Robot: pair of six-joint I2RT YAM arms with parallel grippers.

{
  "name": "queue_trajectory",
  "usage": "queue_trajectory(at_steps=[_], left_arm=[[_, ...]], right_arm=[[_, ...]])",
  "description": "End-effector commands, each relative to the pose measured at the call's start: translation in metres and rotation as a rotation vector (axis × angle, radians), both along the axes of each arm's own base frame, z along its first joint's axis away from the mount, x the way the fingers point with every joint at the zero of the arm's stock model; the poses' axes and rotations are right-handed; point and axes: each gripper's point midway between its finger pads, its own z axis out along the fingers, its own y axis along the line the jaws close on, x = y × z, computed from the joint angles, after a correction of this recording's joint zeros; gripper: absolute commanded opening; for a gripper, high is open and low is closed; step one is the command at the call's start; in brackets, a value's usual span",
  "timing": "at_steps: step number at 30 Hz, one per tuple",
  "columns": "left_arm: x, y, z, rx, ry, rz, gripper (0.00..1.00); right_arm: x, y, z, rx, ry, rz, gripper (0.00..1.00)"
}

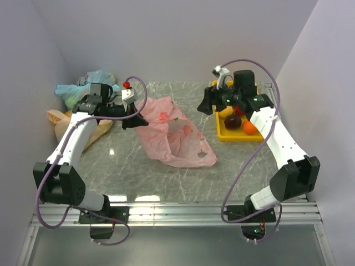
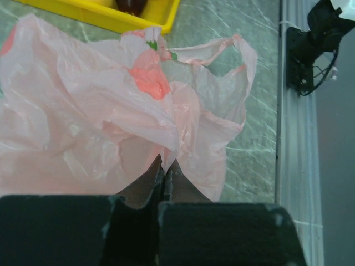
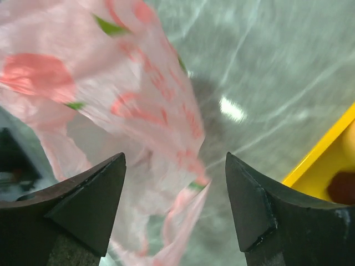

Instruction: Place the fake fruits into the plastic bag and tie a complex knot

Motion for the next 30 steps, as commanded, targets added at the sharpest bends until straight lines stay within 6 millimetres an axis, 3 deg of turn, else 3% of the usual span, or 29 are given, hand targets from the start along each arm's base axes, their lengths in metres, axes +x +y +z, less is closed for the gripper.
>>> queue_trajectory(at_steps=[1,3,9,11,13,14,16,17,19,20,21,22,24,25,26,27,28,30], left_arm=[[-0.015,-0.005,0.017,-0.048,-0.003,-0.081,0.0],[-0.014,-0.006,0.018,-0.058,0.012,-0.089,0.01],[-0.015,-0.008,0.016,-0.067,0.071,-0.126,0.01],[-0.014,-0.008,0.014,-0.064,0.061,-0.144,0.01],[-0.014,-0.009,0.015,-0.077,0.085,-0.154,0.02],[-0.011,-0.01,0.012,-0.079,0.101,-0.158,0.02],[-0.016,-0.011,0.017,-0.092,0.131,-0.176,0.03],[-0.012,-0.012,0.011,-0.091,0.138,-0.188,0.03],[-0.011,-0.012,0.014,-0.088,0.165,-0.194,0.02],[-0.008,-0.012,0.014,-0.096,0.196,-0.185,0.02],[-0.003,-0.008,0.019,-0.106,0.182,-0.171,0.03],[0.001,-0.007,0.022,-0.108,0.165,-0.166,0.04],[0.016,0.0,0.032,-0.115,0.14,-0.135,0.07],[0.029,0.001,0.039,-0.135,0.139,-0.109,0.2],[0.04,0.006,0.044,-0.146,0.145,-0.075,0.27],[0.049,0.006,0.047,-0.147,0.142,-0.047,0.34],[0.073,0.008,0.052,-0.128,0.136,0.046,0.42],[0.083,0.016,0.062,-0.121,0.076,0.182,0.47]], right_arm=[[-0.002,0.026,0.032,-0.09,-0.244,0.16,0.8],[-0.013,0.053,0.034,-0.086,-0.296,0.249,0.8],[-0.041,0.095,0.015,-0.105,-0.402,0.452,0.81],[-0.041,0.102,0.014,-0.105,-0.433,0.468,0.81],[-0.041,0.108,-0.002,-0.159,-0.465,0.487,0.81],[-0.035,0.113,0.0,-0.162,-0.508,0.474,0.81],[-0.028,0.119,-0.015,-0.217,-0.546,0.468,0.8],[-0.022,0.123,-0.013,-0.222,-0.573,0.459,0.68],[-0.014,0.128,-0.027,-0.243,-0.527,0.469,0.4],[-0.02,0.12,-0.041,-0.272,-0.443,0.49,0.29],[-0.017,0.12,-0.038,-0.273,-0.425,0.495,0.09],[-0.019,0.114,-0.04,-0.267,-0.394,0.504,0.02],[-0.039,0.099,-0.045,-0.234,-0.343,0.543,0.0],[-0.047,0.097,-0.046,-0.228,-0.334,0.563,0.0],[-0.061,0.095,-0.047,-0.211,-0.303,0.592,0.0],[-0.065,0.095,-0.047,-0.189,-0.264,0.585,0.0],[-0.068,0.097,-0.046,-0.169,-0.225,0.58,0.0],[-0.069,0.105,-0.04,-0.1,-0.072,0.517,0.0]])
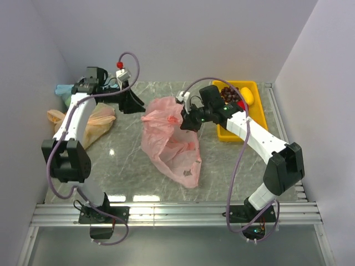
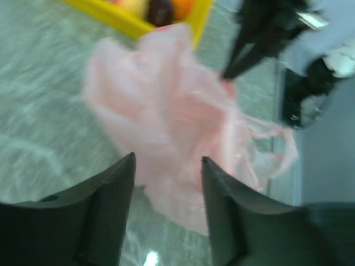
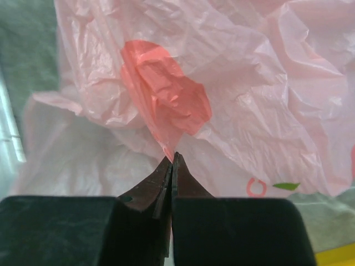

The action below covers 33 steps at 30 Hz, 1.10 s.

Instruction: Place the fake fruits into the plastic bag and tie a complex knot

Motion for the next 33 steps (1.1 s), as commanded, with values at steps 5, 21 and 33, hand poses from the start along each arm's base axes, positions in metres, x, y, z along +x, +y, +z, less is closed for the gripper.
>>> queue_trajectory(at_steps=[5,21,33], left_arm=[[0.037,0.045,0.081,0.067,-0.18,0.515,0.89],[-0.079,-0.008,0.0,0.343,-0.305,0.603,0.86],[0.004,0.002,-0.066,0.639,-0.43,0.82,0.75]], right_arm=[[0.006,0.014,0.038,0.239,0.514,-0.245,0.0],[0.026,0.023,0.034,0.551,1.192,-0.557,0.0],[0.022,0.013,0.038,0.578,1.227,-0.45,0.0]])
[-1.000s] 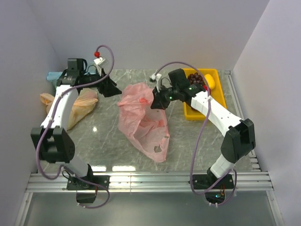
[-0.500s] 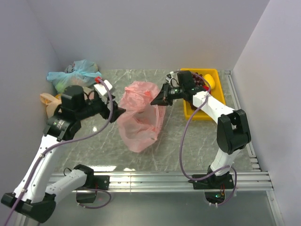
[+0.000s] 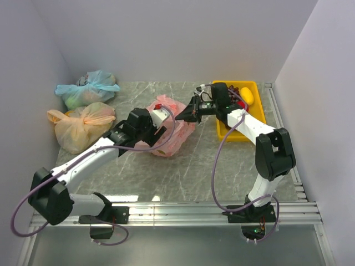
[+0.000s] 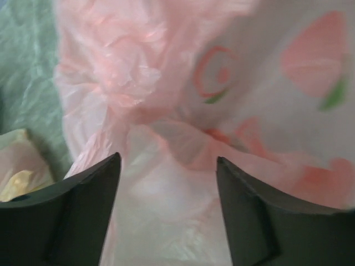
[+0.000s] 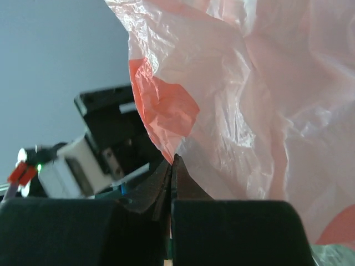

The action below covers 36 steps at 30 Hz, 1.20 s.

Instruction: Place the fake fruits into the plastic bag and tie a complex knot

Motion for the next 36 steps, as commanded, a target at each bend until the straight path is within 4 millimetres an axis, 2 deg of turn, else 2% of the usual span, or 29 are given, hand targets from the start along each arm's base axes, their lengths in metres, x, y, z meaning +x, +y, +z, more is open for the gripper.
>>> queue_trajectory(at_steps=[1,2,3,4,7,10,14,15,17,18,19,21,27,29,31,33,34,35,36], left_arm=[[0.047,0.024,0.033,-0.006,-0.15,0.17,0.72],[0.058,0.033,0.048,-0.045,-0.157,0.198,0.71],[0.054,0.025,0.051,-0.105,-0.124,0.142,0.72],[0.051,0.026,0.064,-0.137,-0.145,0.12,0.74],[0.028,0.018,0.077,-0.18,-0.175,-0.018,0.88],[0.018,0.016,0.086,-0.199,-0.211,-0.064,0.97],[0.018,0.007,0.077,-0.179,-0.204,-0.135,0.99],[0.023,0.004,0.069,-0.158,-0.194,-0.15,0.99],[0.03,-0.001,0.065,-0.143,-0.19,-0.156,0.99],[0.036,-0.004,0.055,-0.123,-0.164,-0.16,0.99],[0.041,-0.005,0.056,-0.12,-0.165,-0.154,0.99],[0.042,-0.01,0.044,-0.105,-0.118,-0.183,0.99],[0.016,-0.03,0.044,-0.205,-0.016,-0.289,0.99],[0.009,-0.034,0.04,-0.252,0.022,-0.279,0.99],[0.01,-0.032,0.024,-0.25,0.063,-0.237,0.99],[0.027,-0.019,0.009,-0.227,0.086,-0.114,0.92],[0.035,-0.014,0.008,-0.22,0.079,-0.08,0.85],[0.043,-0.008,0.009,-0.233,0.081,-0.034,0.71],[0.057,0.003,0.013,-0.253,0.076,0.011,0.65]], right_arm=[[-0.003,-0.015,0.001,0.024,-0.005,0.035,0.0],[-0.003,-0.019,-0.003,0.004,-0.05,0.05,0.0],[-0.003,-0.022,-0.007,-0.006,-0.05,0.056,0.0],[-0.003,-0.026,-0.011,-0.015,-0.041,0.055,0.0],[-0.003,-0.026,-0.019,-0.027,-0.065,0.081,0.0],[-0.001,-0.024,-0.017,-0.001,-0.082,0.085,0.0],[0.0,-0.022,-0.013,0.012,-0.109,0.097,0.0],[0.0,-0.021,-0.009,0.018,-0.126,0.105,0.0],[-0.001,-0.02,-0.008,0.012,-0.165,0.124,0.0],[0.001,-0.02,-0.005,0.008,-0.189,0.127,0.0],[-0.001,-0.02,-0.006,0.002,-0.206,0.138,0.0],[0.0,-0.021,-0.002,-0.005,-0.233,0.143,0.0],[0.003,-0.019,0.002,-0.012,-0.32,0.162,0.0],[0.001,-0.015,0.005,-0.007,-0.349,0.178,0.0],[-0.005,-0.011,0.014,0.026,-0.375,0.21,0.0],[-0.011,-0.013,0.022,0.054,-0.418,0.239,0.0],[-0.015,-0.014,0.023,0.057,-0.441,0.257,0.0],[-0.019,-0.016,0.025,0.056,-0.469,0.277,0.0],[-0.025,-0.019,0.023,0.033,-0.528,0.315,0.0]])
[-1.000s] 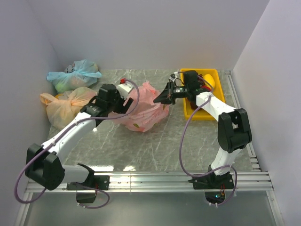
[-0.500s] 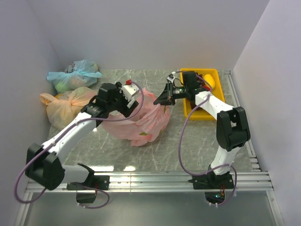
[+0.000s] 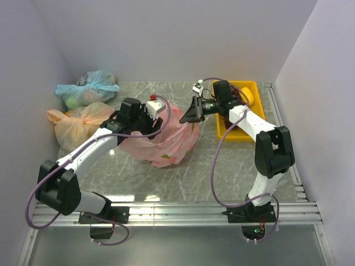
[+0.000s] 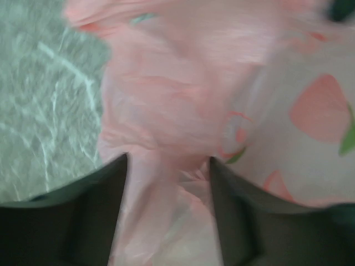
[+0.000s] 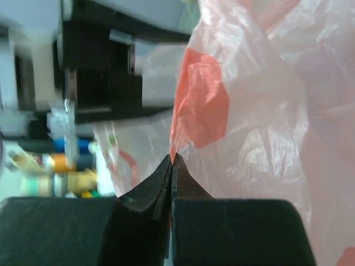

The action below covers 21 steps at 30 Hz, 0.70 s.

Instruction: Place the fake fruits into the plastic bag and tie a complex knot

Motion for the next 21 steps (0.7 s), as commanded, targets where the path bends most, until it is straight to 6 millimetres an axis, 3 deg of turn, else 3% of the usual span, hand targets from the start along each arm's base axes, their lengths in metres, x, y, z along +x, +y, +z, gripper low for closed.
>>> queue_trajectory(at_steps=[1,2,3,5,6,8,9,13,14,17,18,20,21], left_arm=[[0.04,0.023,0.02,-0.062,-0.013,0.171,0.57],[0.045,0.027,0.024,-0.083,0.003,0.203,0.35],[0.059,0.043,0.037,-0.114,-0.009,0.251,0.23],[0.059,0.048,0.053,-0.208,0.036,0.258,0.0],[0.063,0.058,0.069,-0.241,0.018,0.278,0.0],[0.051,0.055,0.079,-0.309,0.084,0.261,0.0],[0.044,0.054,0.09,-0.33,0.083,0.245,0.0],[0.015,0.043,0.096,-0.401,0.159,0.22,0.0],[0.012,0.041,0.094,-0.421,0.194,0.248,0.0],[0.011,0.036,0.079,-0.436,0.296,0.348,0.0],[0.024,0.042,0.071,-0.413,0.306,0.442,0.0],[0.023,0.041,0.055,-0.388,0.408,0.516,0.0],[0.032,0.043,0.047,-0.367,0.434,0.565,0.0]], right_arm=[[-0.018,-0.005,0.03,0.025,-0.24,0.127,0.0],[-0.017,-0.008,0.025,-0.013,-0.289,0.131,0.0],[-0.018,-0.013,0.019,-0.058,-0.364,0.164,0.0],[-0.006,-0.02,0.009,-0.13,-0.456,0.164,0.0],[0.009,-0.024,0.001,-0.177,-0.501,0.147,0.0],[0.026,-0.028,-0.003,-0.21,-0.527,0.118,0.0],[0.044,-0.029,-0.004,-0.237,-0.541,0.082,0.0],[0.08,-0.021,0.006,-0.257,-0.549,0.009,0.04],[0.088,-0.017,0.02,-0.247,-0.572,-0.007,0.12],[0.103,-0.011,0.024,-0.277,-0.524,-0.068,0.35],[0.106,-0.01,0.034,-0.28,-0.528,-0.087,0.52],[0.11,-0.012,0.043,-0.304,-0.546,-0.125,0.79],[0.107,-0.015,0.054,-0.306,-0.567,-0.134,0.8]])
